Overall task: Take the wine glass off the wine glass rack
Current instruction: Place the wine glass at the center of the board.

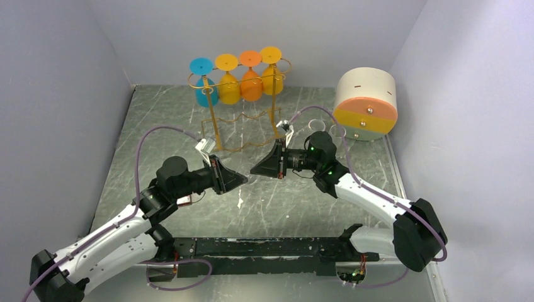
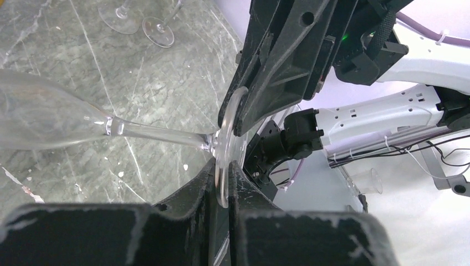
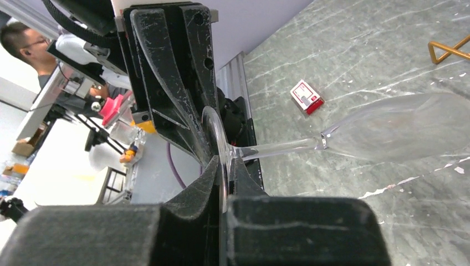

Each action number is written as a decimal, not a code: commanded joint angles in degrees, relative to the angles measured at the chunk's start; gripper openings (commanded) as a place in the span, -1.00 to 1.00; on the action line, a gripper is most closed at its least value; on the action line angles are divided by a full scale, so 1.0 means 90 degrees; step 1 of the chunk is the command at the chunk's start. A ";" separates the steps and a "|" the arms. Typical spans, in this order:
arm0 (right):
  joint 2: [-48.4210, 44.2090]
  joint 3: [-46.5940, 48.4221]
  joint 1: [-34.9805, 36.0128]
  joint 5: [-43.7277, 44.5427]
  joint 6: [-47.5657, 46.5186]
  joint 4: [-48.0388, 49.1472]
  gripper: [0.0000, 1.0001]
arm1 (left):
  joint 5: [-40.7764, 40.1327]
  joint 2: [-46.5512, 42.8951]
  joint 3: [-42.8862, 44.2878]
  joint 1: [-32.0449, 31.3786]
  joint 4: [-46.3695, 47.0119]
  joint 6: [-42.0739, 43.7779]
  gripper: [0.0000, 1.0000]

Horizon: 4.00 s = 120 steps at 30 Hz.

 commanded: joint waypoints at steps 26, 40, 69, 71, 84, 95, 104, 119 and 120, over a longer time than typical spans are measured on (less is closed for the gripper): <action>-0.1007 0.0126 0.0173 0.1426 -0.1176 -0.1009 -0.07 | 0.0735 0.0261 -0.0225 0.0026 0.0227 0.1203 -0.86; -0.2230 -0.0198 0.0157 0.4980 -0.1693 -0.1967 0.77 | 0.0527 0.0194 0.0388 -0.0399 -0.1421 0.3465 -0.86; -0.0512 0.0661 -0.0514 0.1077 -0.1413 -0.1715 0.81 | 0.2764 -0.0492 0.0217 -0.0820 -0.1868 0.7103 -0.86; -0.0411 0.0763 -0.0517 0.1050 -0.1544 -0.1952 0.81 | 0.2721 -0.0398 0.0320 -0.0820 -0.2009 0.7045 -0.86; -0.0196 0.0685 -0.0529 -0.0377 -0.1815 -0.2277 0.58 | 0.2749 -0.1168 0.0527 -0.0820 -0.2870 0.7555 -0.86; 0.0918 0.1035 -0.0524 -0.2326 -0.1025 -0.1910 -0.16 | 0.2135 -0.1208 0.0428 -0.0823 -0.3354 0.7656 -0.86; 0.0579 0.0654 -0.0520 -0.2810 -0.0447 -0.0792 -0.48 | 0.1387 -0.1401 0.0246 -0.0821 -0.3265 0.7461 -0.86; 0.0368 0.0470 -0.0382 -0.3196 -0.0444 -0.0605 -0.19 | 0.0551 -0.1337 0.0197 -0.0810 -0.3154 0.7279 -0.86; 0.0337 0.0451 -0.0378 -0.3236 -0.0429 -0.0585 -0.14 | 0.0423 -0.1361 0.0194 -0.0810 -0.3156 0.7268 -0.86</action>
